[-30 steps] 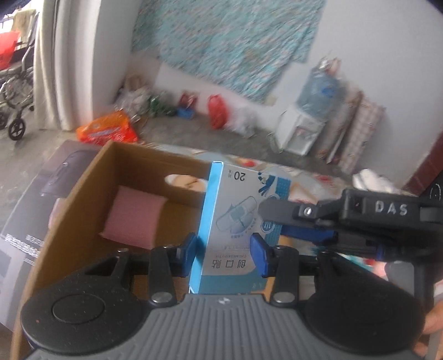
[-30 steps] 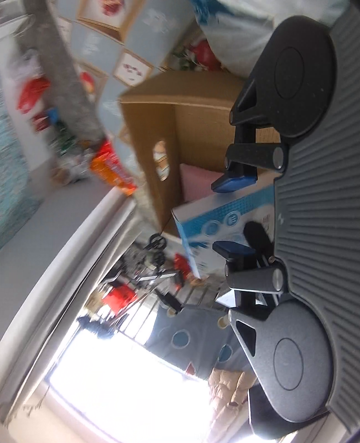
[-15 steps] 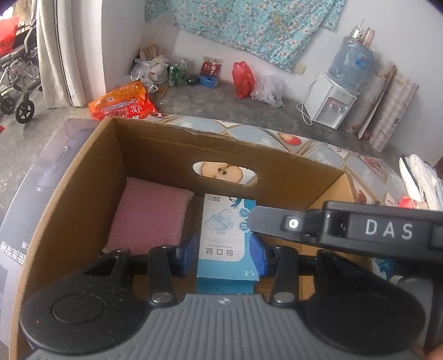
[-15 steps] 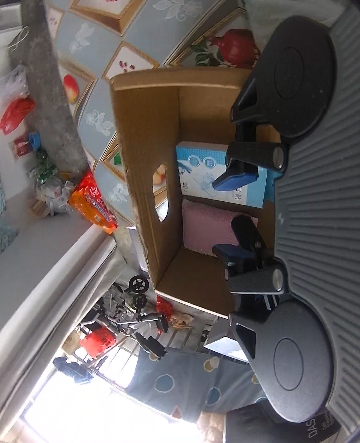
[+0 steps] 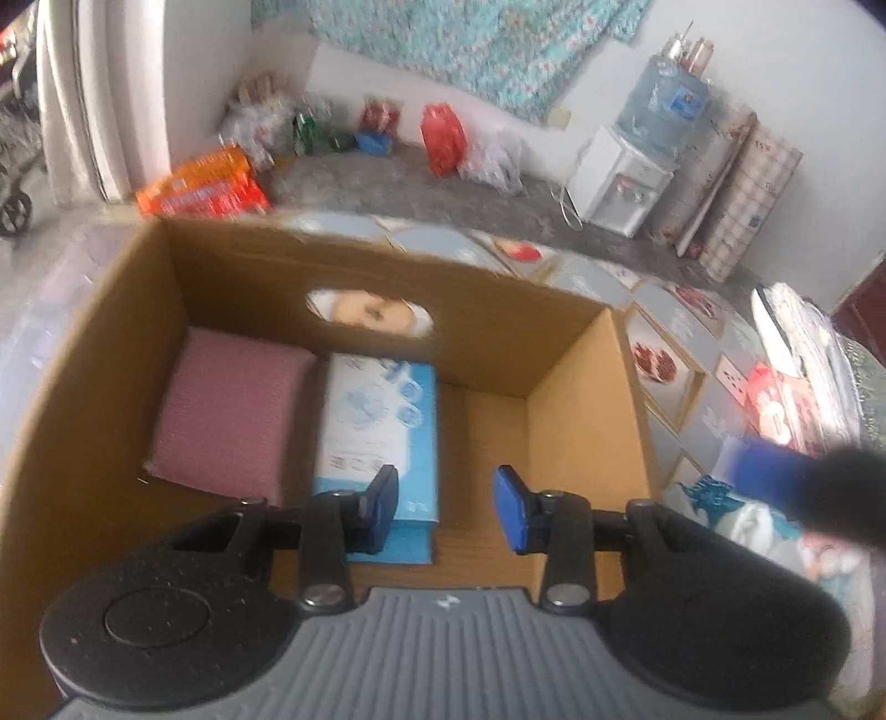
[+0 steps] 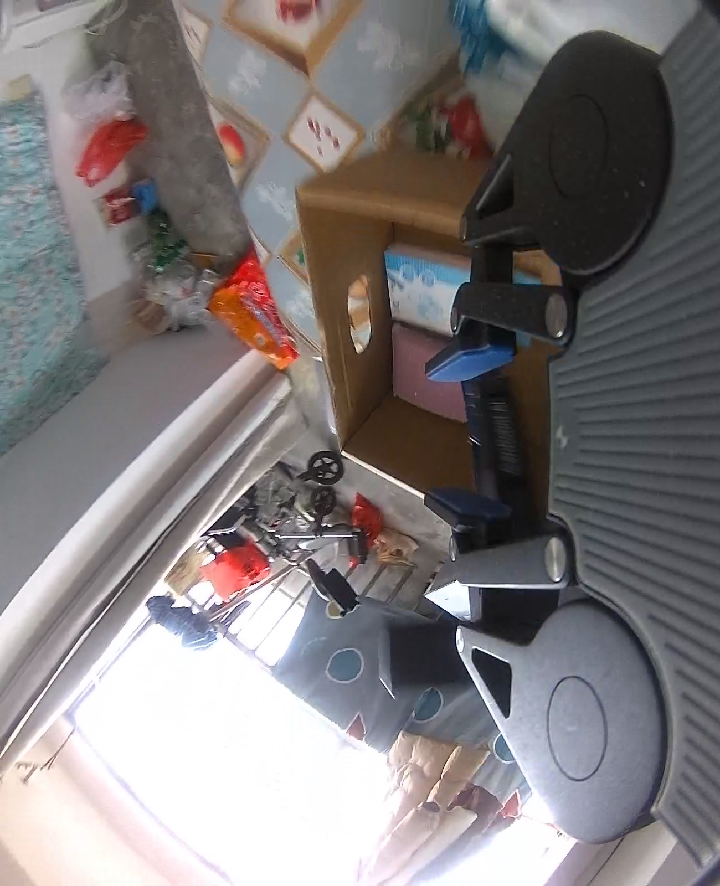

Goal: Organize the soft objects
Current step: 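Move the right tool to the white-and-blue cotton swab bag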

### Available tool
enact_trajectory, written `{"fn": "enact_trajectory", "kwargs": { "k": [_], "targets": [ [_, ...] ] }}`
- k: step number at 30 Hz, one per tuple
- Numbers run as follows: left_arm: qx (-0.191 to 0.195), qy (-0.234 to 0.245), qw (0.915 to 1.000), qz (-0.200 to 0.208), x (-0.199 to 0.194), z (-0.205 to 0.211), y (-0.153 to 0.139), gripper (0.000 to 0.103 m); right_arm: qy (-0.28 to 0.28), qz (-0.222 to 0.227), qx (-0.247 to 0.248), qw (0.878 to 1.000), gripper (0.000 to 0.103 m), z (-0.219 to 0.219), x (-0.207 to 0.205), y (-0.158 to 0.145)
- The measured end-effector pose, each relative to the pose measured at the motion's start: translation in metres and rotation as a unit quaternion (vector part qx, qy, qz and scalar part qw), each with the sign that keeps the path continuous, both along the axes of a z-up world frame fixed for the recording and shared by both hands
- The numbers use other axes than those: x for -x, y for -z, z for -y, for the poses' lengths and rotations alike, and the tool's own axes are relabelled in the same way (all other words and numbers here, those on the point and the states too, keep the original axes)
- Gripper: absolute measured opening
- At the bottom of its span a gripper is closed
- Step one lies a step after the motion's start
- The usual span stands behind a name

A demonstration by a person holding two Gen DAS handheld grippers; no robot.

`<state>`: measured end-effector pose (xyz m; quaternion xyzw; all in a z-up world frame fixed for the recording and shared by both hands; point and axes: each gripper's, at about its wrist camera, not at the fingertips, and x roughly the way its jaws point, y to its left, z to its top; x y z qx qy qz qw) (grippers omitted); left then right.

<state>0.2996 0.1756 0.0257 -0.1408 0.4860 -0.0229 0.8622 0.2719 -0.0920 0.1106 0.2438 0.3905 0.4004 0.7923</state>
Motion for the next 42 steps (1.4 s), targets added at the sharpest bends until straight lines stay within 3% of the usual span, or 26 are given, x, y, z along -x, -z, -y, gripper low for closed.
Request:
{"fn": "enact_trajectory", "kwargs": {
  "k": [5,11,16,20,23,25,26,29,32,42],
  "targets": [
    [0.024,0.003,0.9982,-0.054,-0.031,0.010,0.029,0.032,0.032,0.002,0.007,0.999,0.043,0.076,0.016,0.008],
    [0.065,-0.014,0.9941,-0.085,-0.059,0.012,0.057,0.031,0.111,-0.016,0.030,0.993,0.043,0.178,0.015,0.029],
    [0.045,-0.022,0.9937,-0.100,-0.074,0.017,0.073,0.031,0.175,-0.034,0.033,0.983,0.044,0.243,0.005,0.051],
    [0.012,-0.032,0.9942,-0.102,-0.077,0.016,0.081,0.031,0.199,-0.035,0.031,0.979,0.044,0.270,-0.004,0.062],
    [-0.011,-0.039,0.9950,-0.091,-0.076,0.015,0.079,0.032,0.197,-0.035,0.042,0.979,0.047,0.271,-0.011,0.067],
    [-0.008,-0.041,0.9956,-0.084,-0.073,0.013,0.074,0.040,0.190,-0.043,0.056,0.979,0.051,0.260,-0.019,0.070],
    [-0.001,-0.043,0.9956,-0.084,-0.070,0.012,0.072,0.047,0.186,-0.054,0.066,0.979,0.053,0.252,-0.026,0.073],
    [0.011,-0.052,0.9958,-0.074,-0.061,0.009,0.061,0.054,0.176,-0.096,0.099,0.975,0.058,0.241,-0.042,0.084],
    [-0.004,-0.061,0.9969,-0.050,-0.048,0.008,0.046,0.063,0.164,-0.141,0.130,0.968,0.064,0.229,-0.058,0.096],
    [0.018,-0.080,0.9966,0.010,-0.011,0.005,-0.003,0.067,0.147,-0.239,0.188,0.941,0.078,0.200,-0.101,0.128]
  ]
}}
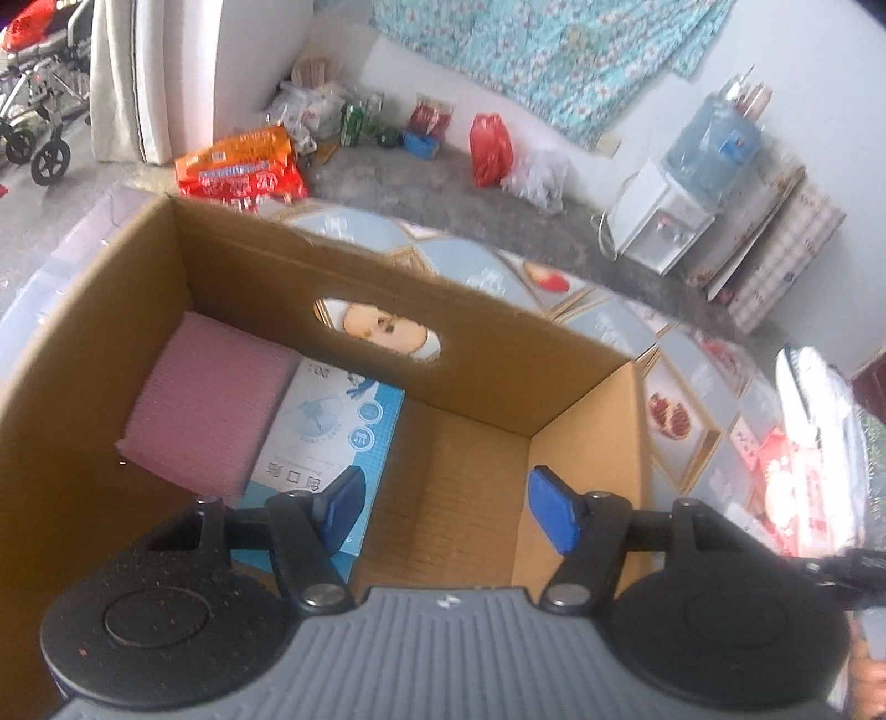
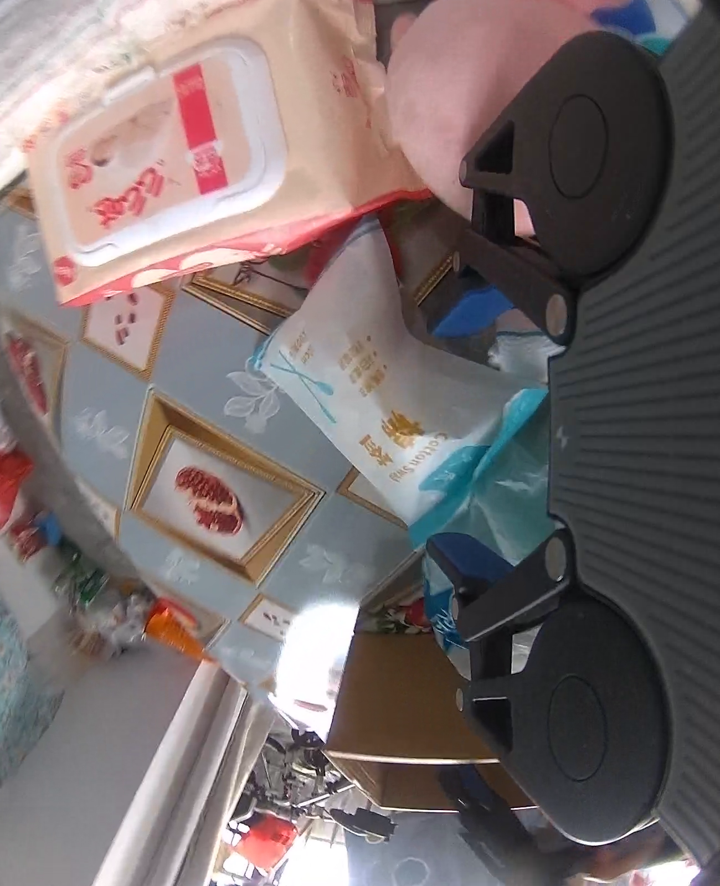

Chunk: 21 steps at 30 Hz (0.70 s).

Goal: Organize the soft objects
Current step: 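Move the right tool to the white-and-blue cotton swab bag, then close the right tool on the cotton swab bag and lift it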

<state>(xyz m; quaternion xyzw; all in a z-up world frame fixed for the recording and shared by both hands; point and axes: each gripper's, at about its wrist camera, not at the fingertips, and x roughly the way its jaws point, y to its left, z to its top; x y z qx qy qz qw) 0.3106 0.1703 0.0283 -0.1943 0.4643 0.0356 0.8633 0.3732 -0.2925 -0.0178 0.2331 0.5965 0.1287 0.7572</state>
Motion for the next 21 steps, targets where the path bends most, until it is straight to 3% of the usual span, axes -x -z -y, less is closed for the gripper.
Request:
{"fn": "enact_trajectory", "kwargs": {
  "k": [9,11,12,13,16,20,21],
  "targets": [
    [-0.017,0.002,0.9977,0.065,0.061,0.002,-0.050,0.069,0.039,-0.024,0.039,0.998,0.081,-0.020,-0.021,0.029],
    [-0.021,0.012,0.9966,0.078,0.079,0.006,-0.060,0.069,0.042,0.000,0.050,0.998,0.072,-0.025,-0.019,0.028],
    [-0.023,0.020,0.9958,0.087,0.089,0.010,-0.065,0.069,0.044,0.009,0.056,0.997,0.061,-0.026,-0.018,0.028],
    [-0.025,0.026,0.9949,0.094,0.099,0.012,-0.070,0.069,0.049,0.016,0.059,0.997,0.057,-0.025,-0.016,0.028],
    [-0.031,0.054,0.9901,0.126,0.131,0.029,-0.082,0.071,0.056,0.033,0.054,0.996,0.047,-0.021,-0.014,0.031],
    [-0.033,0.089,0.9844,0.148,0.163,0.053,-0.087,0.071,0.070,0.052,0.047,0.995,0.042,-0.014,-0.012,0.033],
    [-0.034,0.098,0.9831,0.151,0.168,0.060,-0.086,0.071,0.072,0.058,0.046,0.995,0.036,-0.012,-0.012,0.033]
  ]
}}
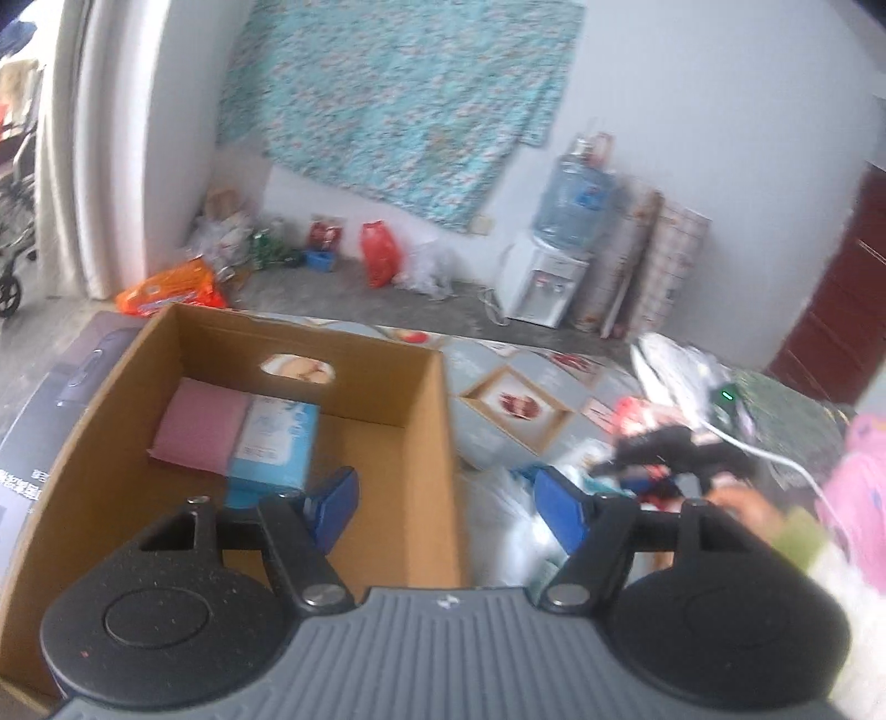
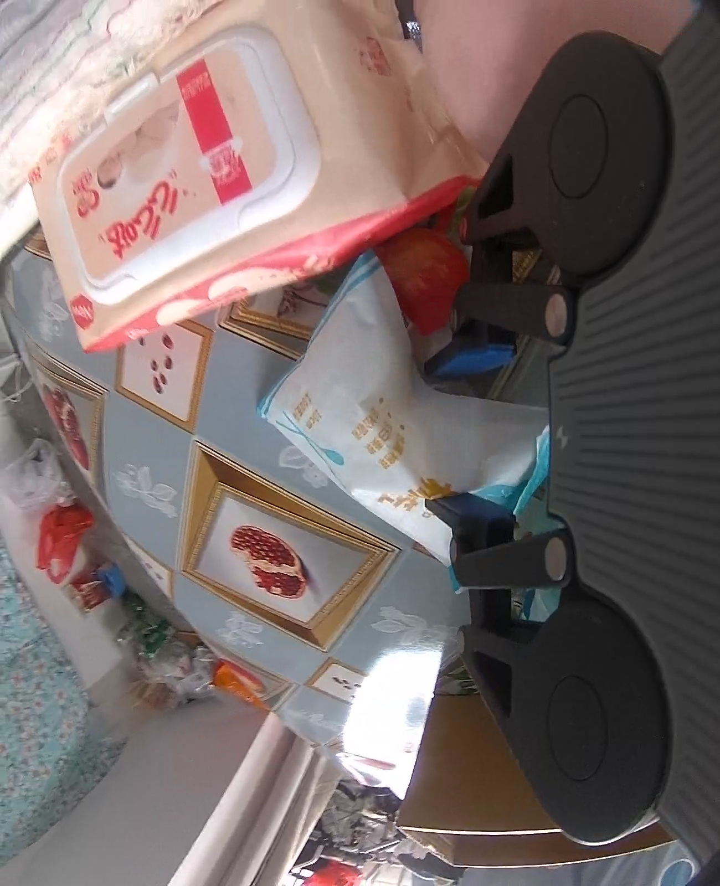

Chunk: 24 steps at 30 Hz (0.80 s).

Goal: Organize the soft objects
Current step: 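Close the right tool on the cotton swab bag and lift it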

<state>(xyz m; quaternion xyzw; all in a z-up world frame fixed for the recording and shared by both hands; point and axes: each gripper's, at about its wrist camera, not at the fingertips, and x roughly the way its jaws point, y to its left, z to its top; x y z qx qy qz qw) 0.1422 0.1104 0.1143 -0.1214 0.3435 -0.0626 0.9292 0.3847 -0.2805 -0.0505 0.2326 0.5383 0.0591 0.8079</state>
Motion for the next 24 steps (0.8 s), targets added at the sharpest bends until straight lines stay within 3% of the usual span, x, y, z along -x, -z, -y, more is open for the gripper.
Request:
{"fn": "enact_trajectory", "kwargs": {
  "k": [1,9,13,16,20,24],
  "targets": [
    [-0.003,0.007,1.0000,0.002,0.004,0.007,0.001,0.072,0.001,0.008,-0.005,1.000,0.031,0.002,0.001,-0.001],
    [0.007,0.084,0.9964,0.008,0.021,0.066,0.017,0.071,-0.022,0.086,-0.028,0.996,0.025,0.017,0.033,-0.040],
    [0.010,0.116,0.9931,0.018,0.027,0.094,0.029,0.071,-0.063,0.150,-0.019,0.986,0.026,0.028,0.075,-0.076],
    [0.026,0.135,0.9903,0.019,0.037,0.113,0.042,0.071,-0.088,0.176,-0.041,0.980,0.025,0.043,0.112,-0.094],
    [0.069,0.161,0.9844,0.007,0.047,0.127,0.065,0.069,-0.125,0.192,-0.040,0.973,0.026,0.060,0.171,-0.099],
    [0.102,0.186,0.9772,-0.007,0.048,0.140,0.090,0.063,-0.144,0.194,-0.012,0.970,0.026,0.074,0.222,-0.084]
  ]
}}
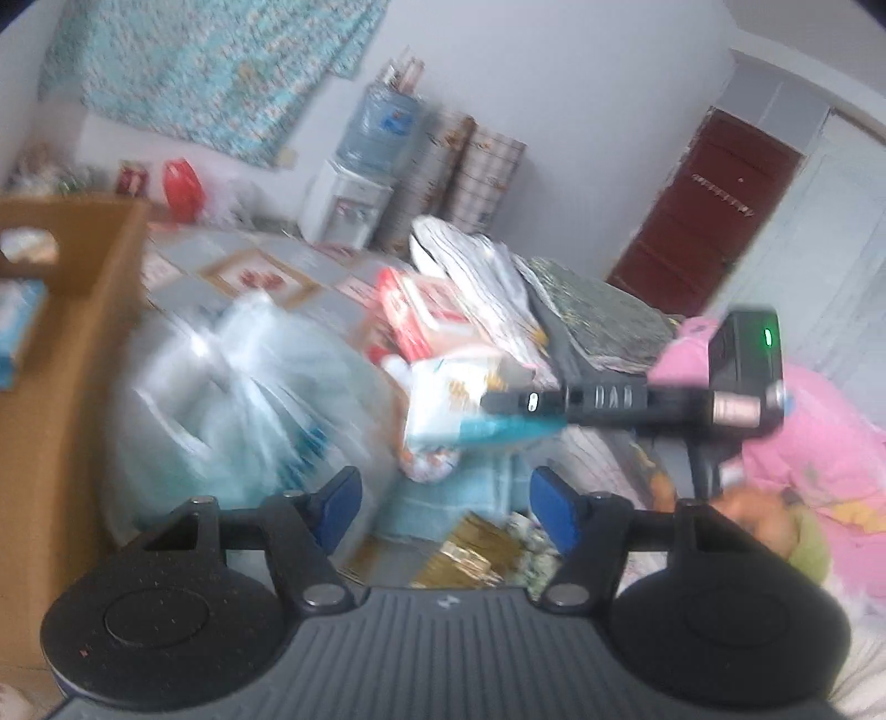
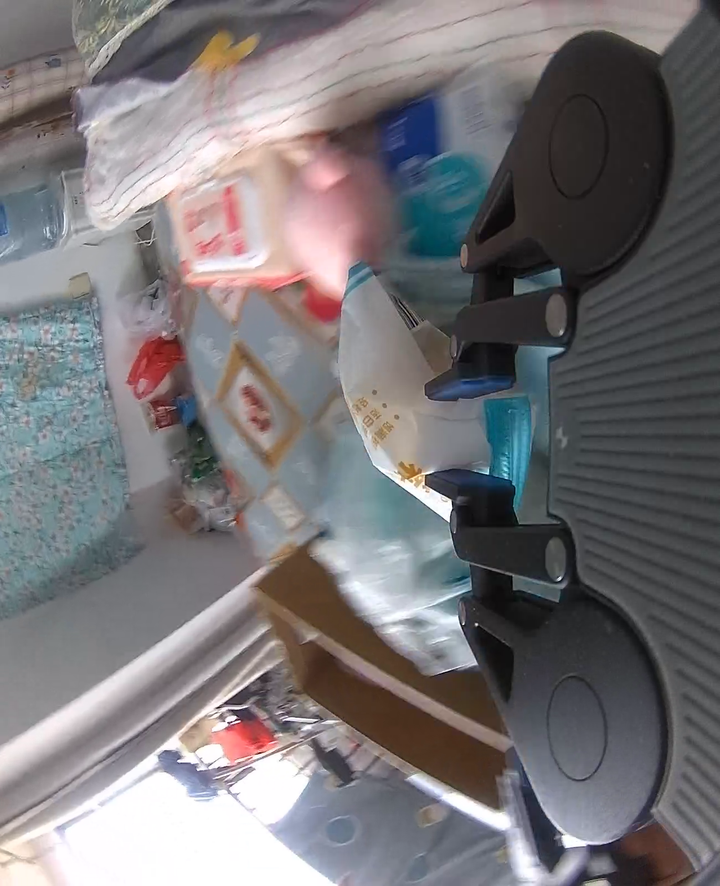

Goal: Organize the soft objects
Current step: 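Close the right tool on the cotton swab bag and lift it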

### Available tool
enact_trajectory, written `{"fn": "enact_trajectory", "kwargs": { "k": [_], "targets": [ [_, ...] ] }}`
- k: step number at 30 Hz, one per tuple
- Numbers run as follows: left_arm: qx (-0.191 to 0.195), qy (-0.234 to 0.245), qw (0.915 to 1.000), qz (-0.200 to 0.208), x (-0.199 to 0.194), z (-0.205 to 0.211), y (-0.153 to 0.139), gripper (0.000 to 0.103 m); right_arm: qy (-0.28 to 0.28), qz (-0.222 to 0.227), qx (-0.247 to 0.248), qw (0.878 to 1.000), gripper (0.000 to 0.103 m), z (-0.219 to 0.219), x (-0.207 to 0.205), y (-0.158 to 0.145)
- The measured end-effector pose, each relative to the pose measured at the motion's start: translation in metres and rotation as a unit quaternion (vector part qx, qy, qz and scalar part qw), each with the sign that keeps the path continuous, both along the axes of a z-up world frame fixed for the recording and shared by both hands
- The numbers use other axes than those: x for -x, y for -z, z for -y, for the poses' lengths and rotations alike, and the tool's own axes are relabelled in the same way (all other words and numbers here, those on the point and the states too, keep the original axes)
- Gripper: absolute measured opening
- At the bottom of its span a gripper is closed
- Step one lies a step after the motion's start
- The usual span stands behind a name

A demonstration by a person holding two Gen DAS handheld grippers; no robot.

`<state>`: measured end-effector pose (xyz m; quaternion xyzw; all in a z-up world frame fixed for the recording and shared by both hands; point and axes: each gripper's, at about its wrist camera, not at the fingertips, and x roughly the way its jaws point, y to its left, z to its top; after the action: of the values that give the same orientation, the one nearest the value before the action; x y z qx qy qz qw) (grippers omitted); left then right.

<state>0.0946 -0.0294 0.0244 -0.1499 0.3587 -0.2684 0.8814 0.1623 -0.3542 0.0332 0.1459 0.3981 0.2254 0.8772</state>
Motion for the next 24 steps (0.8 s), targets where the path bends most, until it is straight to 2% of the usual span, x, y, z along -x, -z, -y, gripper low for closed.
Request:
{"fn": "enact_trajectory", "kwargs": {
  "k": [4,8,11,15,20,24],
  "targets": [
    [-0.006,0.015,0.9998,-0.007,-0.012,0.026,0.021,0.053,0.002,-0.001,0.039,0.999,0.029,0.007,0.026,0.026],
    [-0.043,0.006,0.9990,-0.013,-0.029,0.051,0.040,0.047,0.003,-0.032,0.014,0.999,0.032,0.020,0.031,0.043],
    [-0.065,0.003,0.9979,-0.004,-0.034,0.066,0.048,0.045,0.009,-0.034,0.006,0.999,0.042,0.029,0.038,0.043],
    [-0.079,0.010,0.9968,0.003,-0.041,0.081,0.053,0.044,0.023,-0.040,-0.038,0.998,0.045,0.043,0.031,0.046],
    [-0.085,0.017,0.9962,-0.004,-0.053,0.092,0.057,0.044,0.033,-0.066,-0.109,0.991,0.045,0.055,0.021,0.055],
    [-0.091,0.018,0.9956,-0.010,-0.062,0.096,0.061,0.044,0.036,-0.068,-0.125,0.989,0.049,0.059,0.018,0.054]
  ]
}}
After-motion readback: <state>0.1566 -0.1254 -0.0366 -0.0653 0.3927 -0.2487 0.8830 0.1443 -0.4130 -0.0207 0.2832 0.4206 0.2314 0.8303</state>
